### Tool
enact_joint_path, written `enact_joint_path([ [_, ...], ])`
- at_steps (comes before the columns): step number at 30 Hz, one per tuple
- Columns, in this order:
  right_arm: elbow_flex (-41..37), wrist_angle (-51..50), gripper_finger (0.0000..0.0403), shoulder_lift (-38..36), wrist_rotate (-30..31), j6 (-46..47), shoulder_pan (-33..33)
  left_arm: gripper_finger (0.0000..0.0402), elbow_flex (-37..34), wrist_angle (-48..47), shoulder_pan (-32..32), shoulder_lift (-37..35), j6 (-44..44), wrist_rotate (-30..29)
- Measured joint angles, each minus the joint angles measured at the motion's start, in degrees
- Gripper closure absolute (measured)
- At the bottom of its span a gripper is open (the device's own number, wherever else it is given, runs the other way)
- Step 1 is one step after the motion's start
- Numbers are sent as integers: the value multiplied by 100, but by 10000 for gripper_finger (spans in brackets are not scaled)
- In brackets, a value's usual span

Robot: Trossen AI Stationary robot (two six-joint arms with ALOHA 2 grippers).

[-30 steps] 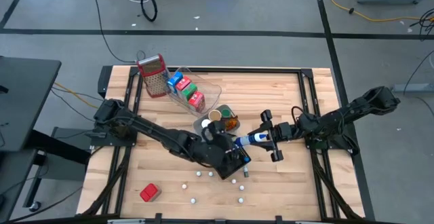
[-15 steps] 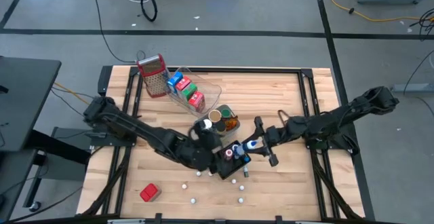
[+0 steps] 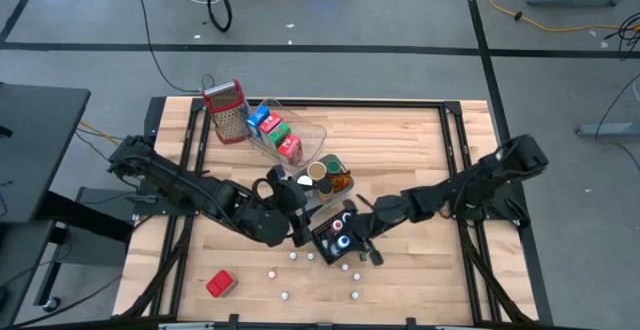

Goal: Pick & Place Kitchen Items
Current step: Adjust the blue food coloring bottle on the black bin

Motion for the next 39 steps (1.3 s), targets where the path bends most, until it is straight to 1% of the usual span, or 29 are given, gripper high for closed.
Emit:
enact_joint_path([
  [2,106,2,248,258,185,-65,-7,172,-8,-26,0,33,7,53],
  [5,257,-165,248,547,785,-239,-6,172,-7,-5,-2,47,10,55],
  [8,465,-623,248,666,1206,-257,-8,172,-7,-19,-2,60,102,70],
  [11,666,-1073,248,673,1405,-143,-2,172,-7,-4,-1,60,141,67],
  [14,723,-1138,248,673,1393,65,49,172,-7,1,0,60,179,67],
  [17,730,-1173,248,673,1365,67,111,172,-7,0,0,60,179,69],
  [22,732,-1164,248,673,1071,93,216,172,-7,0,0,60,129,93],
  [27,732,-1723,248,670,1035,342,240,172,-7,0,2,60,137,93],
  [29,724,-1839,248,670,1100,361,239,172,-7,0,2,60,140,93],
  [35,555,-1741,248,670,1525,192,230,172,-7,0,2,60,138,91],
  [39,527,-1706,241,670,1526,175,221,172,-7,0,1,60,139,91],
])
